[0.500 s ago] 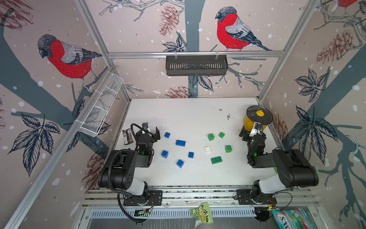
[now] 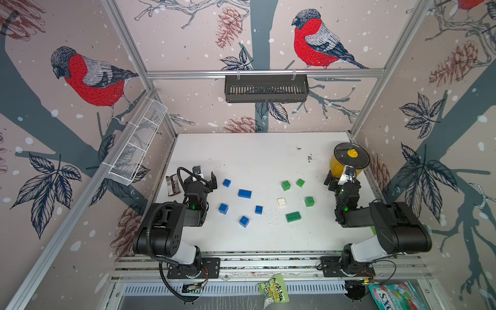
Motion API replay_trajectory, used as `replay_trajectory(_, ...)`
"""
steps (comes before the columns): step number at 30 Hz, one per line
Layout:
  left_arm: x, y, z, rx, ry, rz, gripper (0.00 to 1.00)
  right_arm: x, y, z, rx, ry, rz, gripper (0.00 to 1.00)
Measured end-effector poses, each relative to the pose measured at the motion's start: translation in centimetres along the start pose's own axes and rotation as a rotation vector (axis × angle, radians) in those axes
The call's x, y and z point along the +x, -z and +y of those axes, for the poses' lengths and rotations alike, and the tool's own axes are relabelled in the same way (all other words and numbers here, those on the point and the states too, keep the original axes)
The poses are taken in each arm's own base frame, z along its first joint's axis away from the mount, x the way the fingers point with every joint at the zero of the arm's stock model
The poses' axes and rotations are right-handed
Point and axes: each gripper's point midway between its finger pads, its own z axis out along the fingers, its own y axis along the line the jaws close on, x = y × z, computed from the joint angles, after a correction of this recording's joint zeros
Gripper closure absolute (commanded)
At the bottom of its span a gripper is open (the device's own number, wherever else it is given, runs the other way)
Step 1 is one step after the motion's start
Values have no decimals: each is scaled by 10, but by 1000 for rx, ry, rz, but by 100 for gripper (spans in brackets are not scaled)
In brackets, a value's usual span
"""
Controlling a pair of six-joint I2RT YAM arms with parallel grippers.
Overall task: Assemble the letter h with lego
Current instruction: Adjust the lego brick at the center of the board.
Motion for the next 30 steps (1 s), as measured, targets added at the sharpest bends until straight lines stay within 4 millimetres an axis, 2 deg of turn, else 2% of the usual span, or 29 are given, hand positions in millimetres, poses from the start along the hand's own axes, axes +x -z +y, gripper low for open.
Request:
replay_trajectory(19,0,0,0,0,-3,-1,1,0,0,1,-3,1,0,1)
replay_trajectory(22,0,0,0,0,-3,-1,0,-8,7,6,21,10,-24,1)
replay_trajectory(24,-1,0,0,0,-2,-1,1,-28,14,10,57,16,-66,1)
replay_trajectory(27,-3,0,2,-6,1,-6,1,-89,18,17,100,-58,-161,1)
replay_trajectory(30,-23,6,4,-11,9,-46,1,-140,22,17,109,-198,-193,0)
